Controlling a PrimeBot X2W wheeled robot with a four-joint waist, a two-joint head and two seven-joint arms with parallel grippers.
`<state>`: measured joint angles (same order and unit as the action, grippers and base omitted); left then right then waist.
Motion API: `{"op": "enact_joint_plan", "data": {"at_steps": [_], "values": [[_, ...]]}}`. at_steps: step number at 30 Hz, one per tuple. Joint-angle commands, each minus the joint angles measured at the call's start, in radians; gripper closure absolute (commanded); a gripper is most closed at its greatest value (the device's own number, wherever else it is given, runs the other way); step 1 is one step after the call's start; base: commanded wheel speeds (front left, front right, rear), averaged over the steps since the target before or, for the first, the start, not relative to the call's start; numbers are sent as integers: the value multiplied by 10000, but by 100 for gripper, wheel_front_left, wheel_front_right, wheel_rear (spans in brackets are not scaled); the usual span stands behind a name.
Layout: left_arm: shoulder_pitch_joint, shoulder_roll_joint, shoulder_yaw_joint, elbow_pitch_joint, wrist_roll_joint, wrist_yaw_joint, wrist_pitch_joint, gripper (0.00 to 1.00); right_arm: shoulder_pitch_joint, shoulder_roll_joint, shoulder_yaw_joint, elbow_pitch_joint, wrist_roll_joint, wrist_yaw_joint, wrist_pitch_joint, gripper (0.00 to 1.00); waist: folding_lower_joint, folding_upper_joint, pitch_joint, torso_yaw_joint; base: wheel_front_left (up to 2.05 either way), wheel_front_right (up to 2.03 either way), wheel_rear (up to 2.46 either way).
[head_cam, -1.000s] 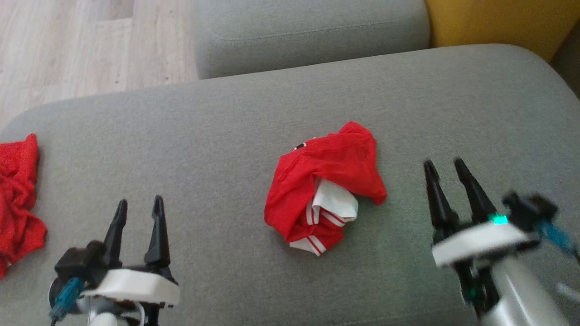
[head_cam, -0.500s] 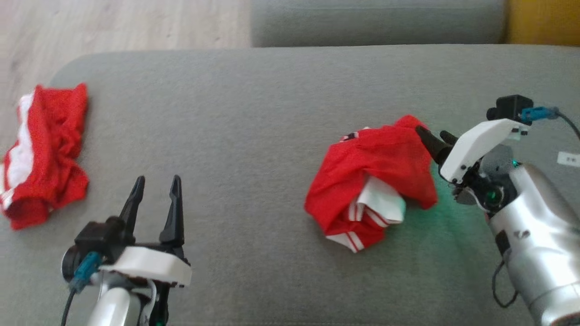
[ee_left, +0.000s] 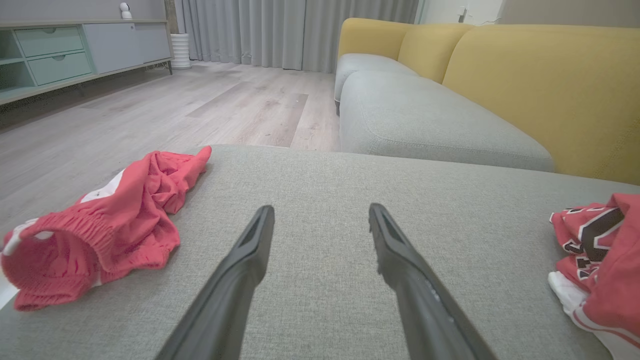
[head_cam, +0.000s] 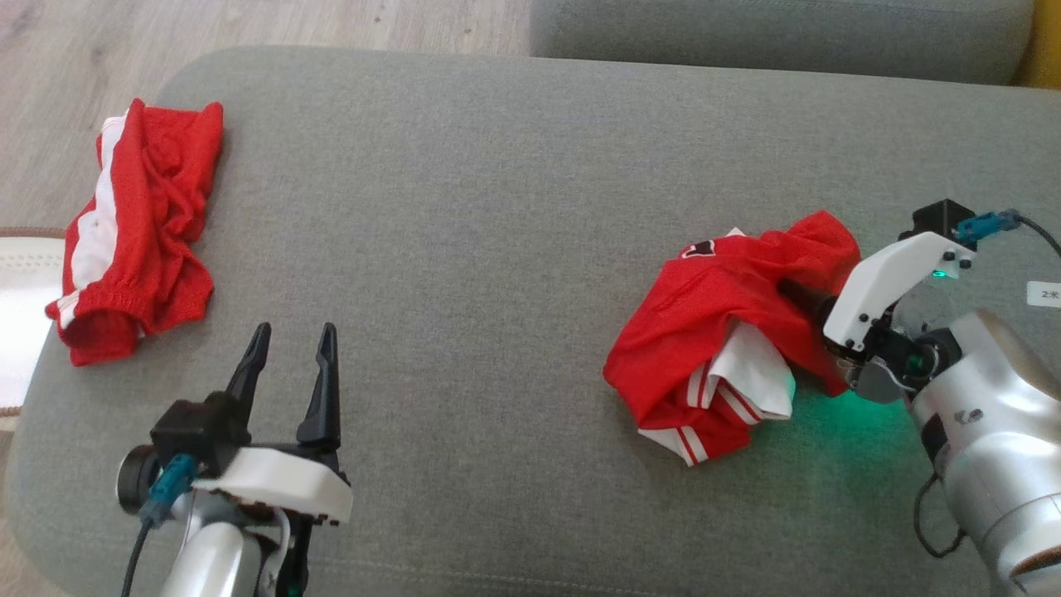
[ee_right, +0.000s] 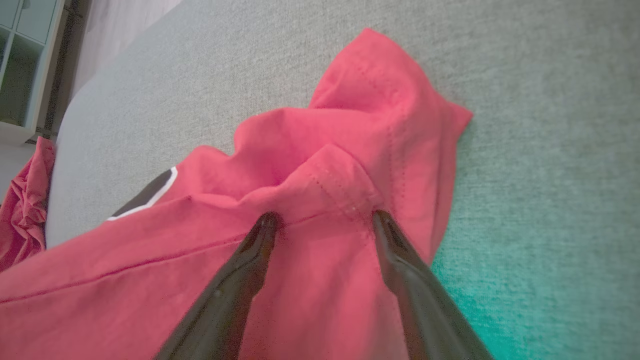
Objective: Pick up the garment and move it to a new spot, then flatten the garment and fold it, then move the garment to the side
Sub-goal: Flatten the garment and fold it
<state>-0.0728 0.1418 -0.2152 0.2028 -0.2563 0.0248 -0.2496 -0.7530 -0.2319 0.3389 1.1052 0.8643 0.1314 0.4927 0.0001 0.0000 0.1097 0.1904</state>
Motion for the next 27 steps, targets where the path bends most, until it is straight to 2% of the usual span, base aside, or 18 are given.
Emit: {"op": "enact_joint_plan", "data": {"at_steps": [1, 2, 9, 16, 20, 21, 22, 27], "values": [[-596, 32, 382, -231, 71, -28, -122, 0, -444, 89, 219, -318, 111, -7, -113, 78, -1, 0, -25, -37, 0, 0, 0], [-589, 31, 405, -219, 70, -25, -122, 0, -434, 87, 269, -399, 168, -7, -226, 100, -1, 0, -44, -70, 0, 0, 0], [-445, -24, 504, -129, 57, -38, -122, 0, -338, -147, 817, -1134, 422, -7, -1160, 100, -1, 0, -387, -543, 0, 0, 0], [-214, -100, 636, -91, 4, -59, -122, 0, -109, -690, 1495, -2065, 870, -7, -1378, 100, -1, 0, -714, -1220, 0, 0, 0], [-224, -135, 633, -92, 28, -80, -122, 0, -67, -903, 1639, -2269, 963, -7, -1738, 100, -1, 0, -707, -1362, 0, 0, 0], [-255, -156, 625, -97, 49, -97, -122, 0, 0, -900, 1757, -2302, 1043, -7, -1890, 12, -1, 0, -665, -1366, 0, 0, 0], [-282, -169, 617, -105, 56, -112, -122, 0, 15, -885, 1812, -2286, 1077, -7, -1959, 0, -1, 0, -604, -1340, 0, 0, 0], [-510, -264, 509, -18, 87, -212, -122, 0, -151, -737, 2066, -1779, 1166, -7, -2152, 0, -1, 0, -175, -923, 0, 0, 0]]}}
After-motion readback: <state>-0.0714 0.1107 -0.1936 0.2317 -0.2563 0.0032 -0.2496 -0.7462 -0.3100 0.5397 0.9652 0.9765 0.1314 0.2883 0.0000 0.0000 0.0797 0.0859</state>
